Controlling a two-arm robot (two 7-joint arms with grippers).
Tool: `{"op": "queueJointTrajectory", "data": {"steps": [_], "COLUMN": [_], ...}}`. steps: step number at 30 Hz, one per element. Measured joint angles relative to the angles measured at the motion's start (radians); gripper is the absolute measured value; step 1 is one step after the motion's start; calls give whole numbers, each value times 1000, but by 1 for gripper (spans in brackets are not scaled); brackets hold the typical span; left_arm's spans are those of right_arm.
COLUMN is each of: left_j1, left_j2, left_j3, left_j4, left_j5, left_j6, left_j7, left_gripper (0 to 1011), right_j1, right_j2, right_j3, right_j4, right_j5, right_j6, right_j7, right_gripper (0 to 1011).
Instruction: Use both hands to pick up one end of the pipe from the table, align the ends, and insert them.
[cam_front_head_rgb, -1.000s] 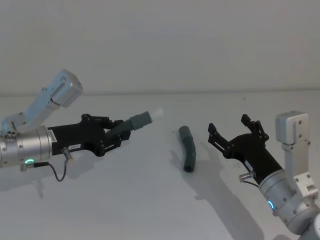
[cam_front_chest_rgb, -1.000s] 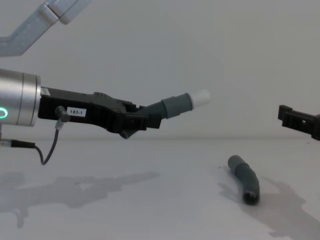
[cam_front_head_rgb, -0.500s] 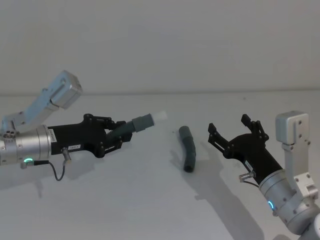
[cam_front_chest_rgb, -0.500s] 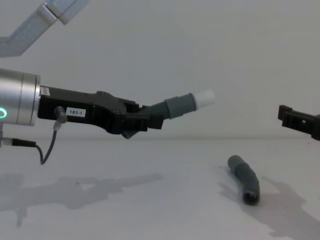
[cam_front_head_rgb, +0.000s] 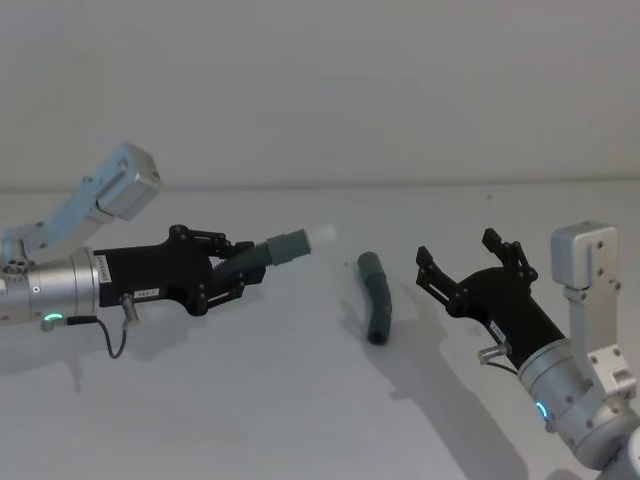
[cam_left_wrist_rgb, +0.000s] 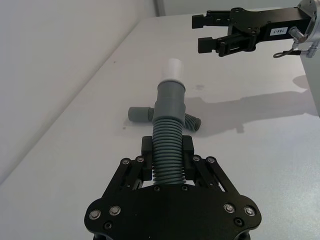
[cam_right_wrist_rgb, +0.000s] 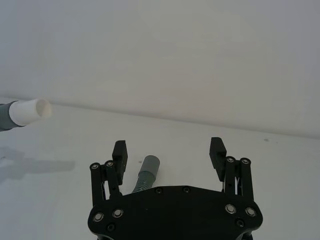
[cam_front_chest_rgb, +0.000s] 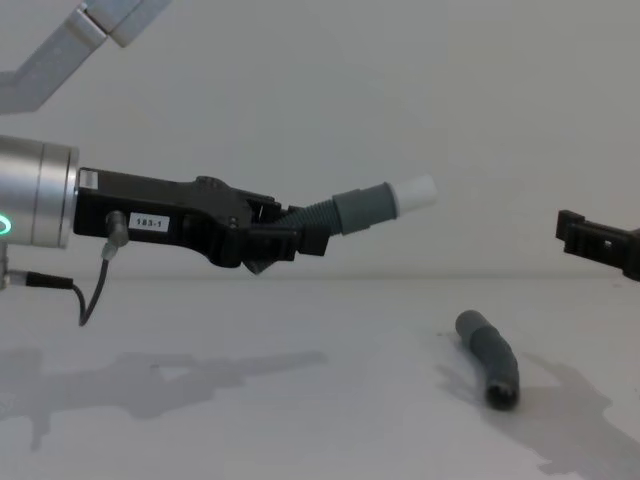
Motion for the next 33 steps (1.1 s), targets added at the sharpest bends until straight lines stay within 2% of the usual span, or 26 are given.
{"op": "queueJointTrajectory", "data": {"steps": [33], "left_j1": [-12], "left_j2": [0], "left_j3": [9], "left_j4": [19], "left_j5": [0], "left_j6": [-32], "left_j7": [-23], "left_gripper": [306], "right_j1": [0], "right_j2": [0], "right_j3": [0], "right_j4": [0], "right_j5": [0], "right_j6": [0], "right_j7": [0], "right_gripper": [1000]}}
